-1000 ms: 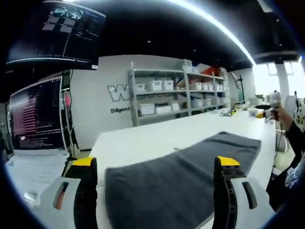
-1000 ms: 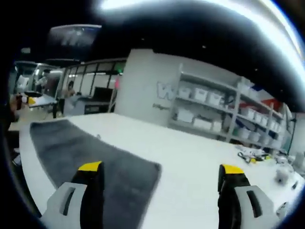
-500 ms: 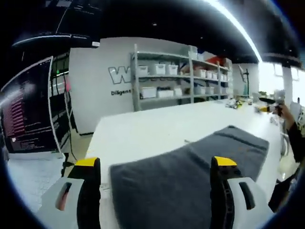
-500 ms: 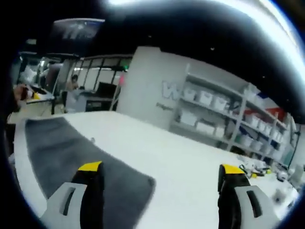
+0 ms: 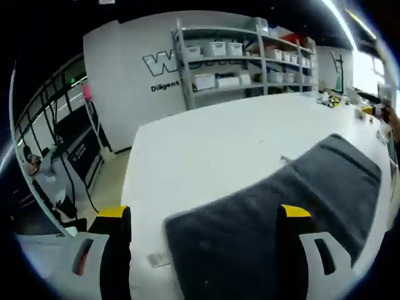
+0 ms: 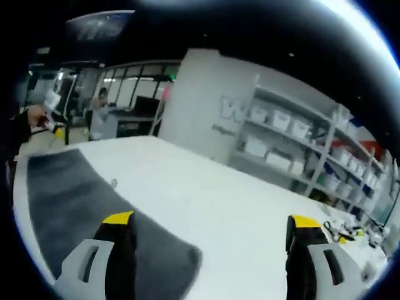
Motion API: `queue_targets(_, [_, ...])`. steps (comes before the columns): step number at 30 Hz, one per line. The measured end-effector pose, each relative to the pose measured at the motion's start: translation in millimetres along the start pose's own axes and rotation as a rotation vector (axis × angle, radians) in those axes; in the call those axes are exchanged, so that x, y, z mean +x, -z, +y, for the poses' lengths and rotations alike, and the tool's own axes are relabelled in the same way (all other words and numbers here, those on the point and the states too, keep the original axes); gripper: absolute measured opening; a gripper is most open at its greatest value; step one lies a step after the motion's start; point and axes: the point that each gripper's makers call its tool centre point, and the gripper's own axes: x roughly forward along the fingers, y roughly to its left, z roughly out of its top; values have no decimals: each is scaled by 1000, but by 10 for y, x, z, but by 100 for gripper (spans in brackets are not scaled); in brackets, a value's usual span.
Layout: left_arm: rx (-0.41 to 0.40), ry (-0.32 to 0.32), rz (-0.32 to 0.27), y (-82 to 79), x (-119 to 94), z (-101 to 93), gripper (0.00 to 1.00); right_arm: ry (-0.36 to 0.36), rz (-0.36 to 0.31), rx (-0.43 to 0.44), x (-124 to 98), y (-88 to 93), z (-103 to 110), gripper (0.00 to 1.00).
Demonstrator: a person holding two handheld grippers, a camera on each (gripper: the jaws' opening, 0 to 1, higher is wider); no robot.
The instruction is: Open the folded towel by lifting each exposed corner and separating the folded layers until the towel lies flat within the target outline without major curled edges
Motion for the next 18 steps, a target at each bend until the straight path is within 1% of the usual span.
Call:
queue_targets(1, [-4,-8,0,-28,23,33,91,4,9,-1,48,1,-40,100])
queue_targets(2, [-18,-18,-5,-62,37,83,87,12,17,-8,82,1,-84,100])
queue_targets(3, [-20,-19,-2,-89,59,106,85,19,19,-14,118,-10,-133,100])
queue_targets(5, [-30,-17,22,-95,109,162,87,31,23,-15,186,-32,-227,100])
queue_targets(6, [-34,-16,40,-105,180,258,88,34,27,-15,219,-40,-265,100])
queue_targets(7, [-34,-22,56,-96,215,295,87,35,31,-15,239,-44,-286,100])
queue_targets(8, [-30,-38,71,-91,267,386,86,37,39,-17,278,-48,-325,100])
queue_targets(10, [-16,-85,100,-58,341,550,83,45,48,-21,323,-46,-374,100])
queue_targets(11, [-14,-95,114,-24,391,602,81,48,53,-24,345,-41,-391,100])
queue_targets(13, [-30,-88,134,54,462,643,81,46,58,-23,382,-20,-401,100])
queue_targets(15, [-54,-87,147,110,529,687,84,34,63,-4,441,43,-360,100])
queue_targets(18, [-68,-86,164,200,625,748,79,22,85,0,511,165,-289,100])
